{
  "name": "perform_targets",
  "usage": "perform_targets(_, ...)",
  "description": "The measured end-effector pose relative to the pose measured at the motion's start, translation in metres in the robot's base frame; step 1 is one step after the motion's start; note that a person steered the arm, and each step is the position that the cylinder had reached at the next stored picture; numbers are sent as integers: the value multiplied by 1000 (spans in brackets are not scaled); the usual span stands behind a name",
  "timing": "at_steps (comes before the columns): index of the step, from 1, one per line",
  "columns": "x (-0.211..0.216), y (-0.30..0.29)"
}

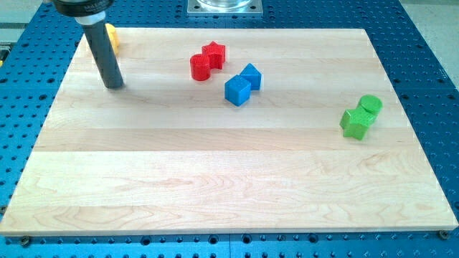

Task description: Push the red blocks into the blue blocks

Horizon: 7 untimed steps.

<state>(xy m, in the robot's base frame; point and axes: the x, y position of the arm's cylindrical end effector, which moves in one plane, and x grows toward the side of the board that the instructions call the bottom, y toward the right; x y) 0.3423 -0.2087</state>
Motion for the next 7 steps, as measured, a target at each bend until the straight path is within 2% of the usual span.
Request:
perform_targets(1, -33, 49)
perform_targets(2, -39, 105)
perform_targets(3, -9, 131)
perform_targets(4, -14, 131)
perform_targets(5, -68, 131)
perform_targets(6, -101, 166)
perform_targets(7, -63, 170)
